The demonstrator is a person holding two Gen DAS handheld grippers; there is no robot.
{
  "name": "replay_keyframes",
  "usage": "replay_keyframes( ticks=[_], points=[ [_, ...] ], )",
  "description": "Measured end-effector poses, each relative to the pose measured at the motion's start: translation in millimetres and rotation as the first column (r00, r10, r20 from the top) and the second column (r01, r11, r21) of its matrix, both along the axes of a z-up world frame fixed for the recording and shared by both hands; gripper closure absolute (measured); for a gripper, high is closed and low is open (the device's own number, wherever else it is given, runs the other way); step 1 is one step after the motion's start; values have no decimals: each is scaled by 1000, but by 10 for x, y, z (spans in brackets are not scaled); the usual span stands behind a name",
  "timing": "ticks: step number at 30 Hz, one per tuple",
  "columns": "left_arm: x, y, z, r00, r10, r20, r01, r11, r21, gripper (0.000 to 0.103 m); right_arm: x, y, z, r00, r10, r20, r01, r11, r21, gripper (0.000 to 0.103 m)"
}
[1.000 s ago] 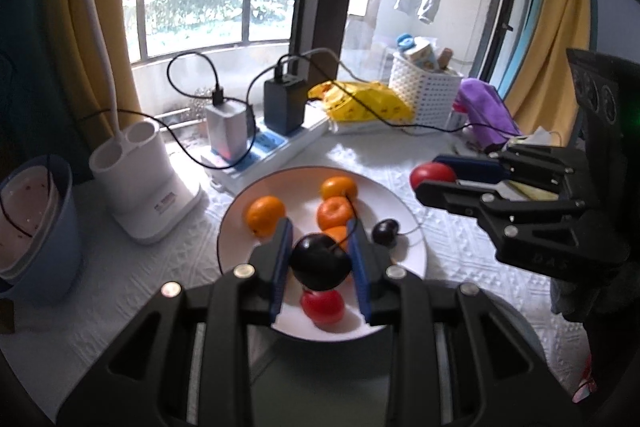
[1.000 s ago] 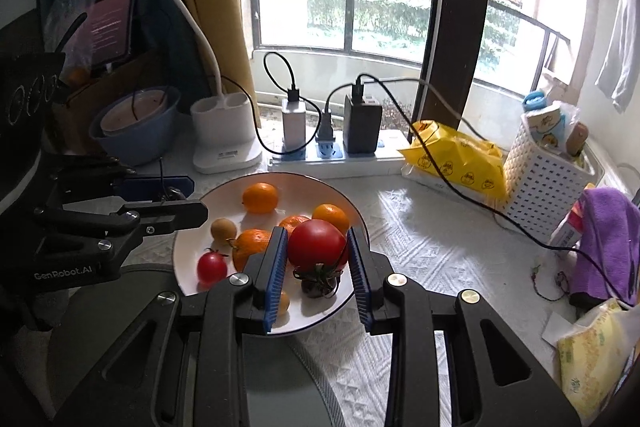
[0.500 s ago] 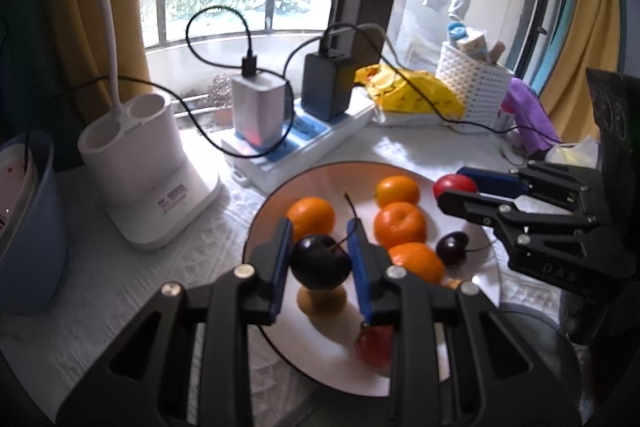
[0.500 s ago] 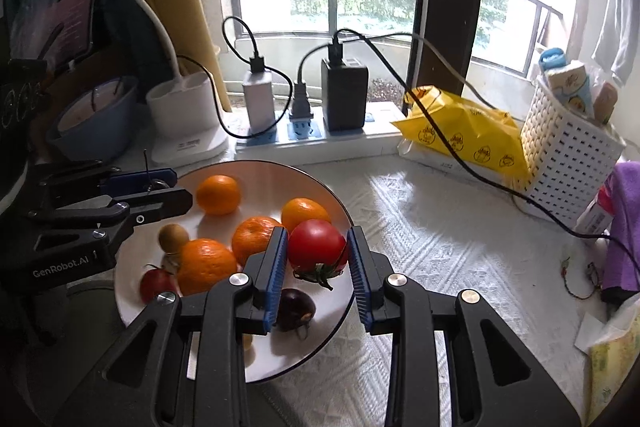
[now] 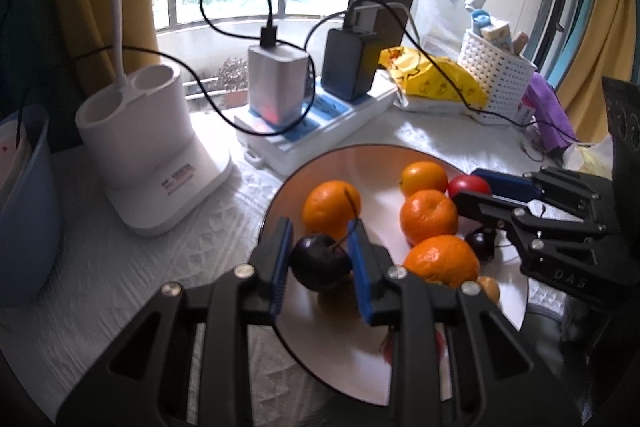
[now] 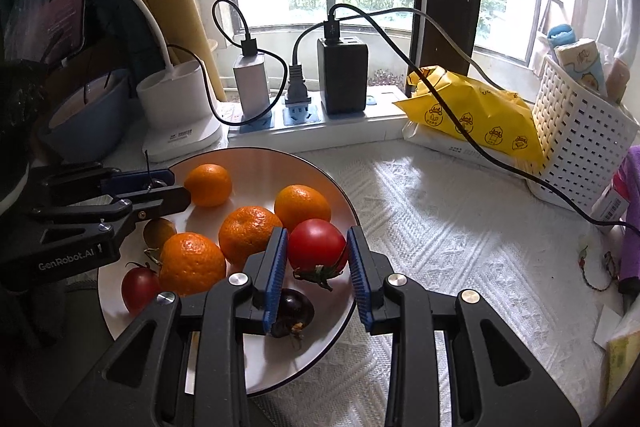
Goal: Organize fruits
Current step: 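Lower both fruits onto the plate and open both grippers, then withdraw both open grippers from the plate back over the mat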
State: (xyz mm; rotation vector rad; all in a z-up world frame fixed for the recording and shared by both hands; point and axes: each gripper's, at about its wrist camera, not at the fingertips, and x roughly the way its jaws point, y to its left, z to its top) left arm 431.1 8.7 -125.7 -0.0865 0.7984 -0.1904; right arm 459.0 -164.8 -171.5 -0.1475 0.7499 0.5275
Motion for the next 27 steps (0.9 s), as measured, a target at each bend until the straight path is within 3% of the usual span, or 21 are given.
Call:
replay_keyframes(
  ticks=[13,18,20,27],
  points=[
    [-24,-19,13,1000,0,-8,0,1000,6,73,8,14,12,1000,-13,-12,13,1000,3,68],
    [-66,-11,73,1000,1,3,-1,1000,6,72,-15,23,35,1000,-8,-6,8,1000,2,59],
    [-82,-11,95,1000,2,7,-2,1000,5,72,-28,24,44,1000,-12,-2,12,1000,-1,48],
    [-163,-20,181,1000,5,23,-5,1000,4,66,-82,19,96,1000,-13,4,13,1000,3,47]
  ],
)
